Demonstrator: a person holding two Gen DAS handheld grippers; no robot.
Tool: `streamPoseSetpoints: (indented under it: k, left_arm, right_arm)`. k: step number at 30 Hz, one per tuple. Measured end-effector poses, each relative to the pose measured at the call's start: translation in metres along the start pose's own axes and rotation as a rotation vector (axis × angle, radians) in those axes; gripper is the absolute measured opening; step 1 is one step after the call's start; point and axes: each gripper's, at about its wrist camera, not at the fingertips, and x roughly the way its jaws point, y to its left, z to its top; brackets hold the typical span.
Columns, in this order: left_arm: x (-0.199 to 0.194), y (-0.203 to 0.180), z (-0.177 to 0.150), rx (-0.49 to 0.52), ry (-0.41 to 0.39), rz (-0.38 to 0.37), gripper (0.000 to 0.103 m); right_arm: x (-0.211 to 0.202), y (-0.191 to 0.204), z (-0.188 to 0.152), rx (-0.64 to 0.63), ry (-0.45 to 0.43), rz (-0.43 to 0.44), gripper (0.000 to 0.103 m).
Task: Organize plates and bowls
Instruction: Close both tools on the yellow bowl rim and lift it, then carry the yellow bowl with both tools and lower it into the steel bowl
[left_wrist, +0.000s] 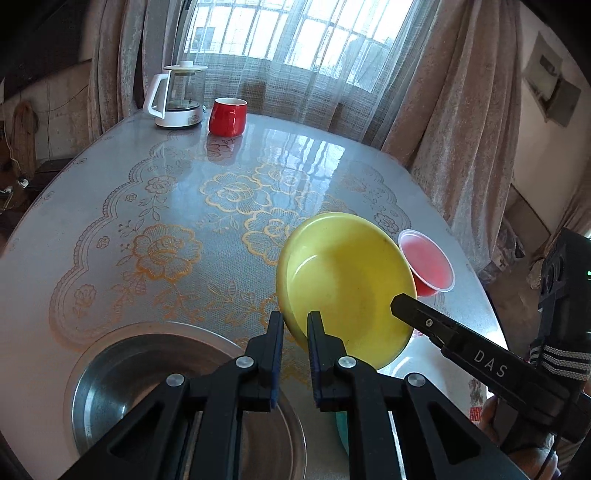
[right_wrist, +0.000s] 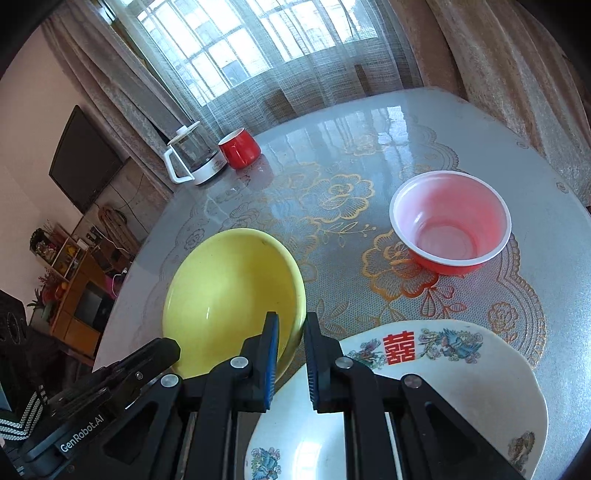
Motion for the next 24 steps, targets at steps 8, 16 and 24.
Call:
streamPoseSetpoints:
  k: [8, 16, 24]
  left_arm:
    - [-0.038, 0.027, -0.019, -0.022, -0.046, 0.013, 0.013]
    - [-0.063, 0.058, -0.042, -0.063, -0.047, 0.021, 0.013]
    - [-0.071, 0.086, -0.066, -0.112, -0.024, 0.043, 0.013]
  right_arm:
    - [-0.010, 0.030, -0.021, -0.026, 0.004, 0.076, 0.013]
    - [-0.011, 0.062, -0.042, -0.090, 0.036, 0.131, 0.013]
    - [0.005, 0.081, -0.063, -0.127, 0.099, 0.165, 0.013]
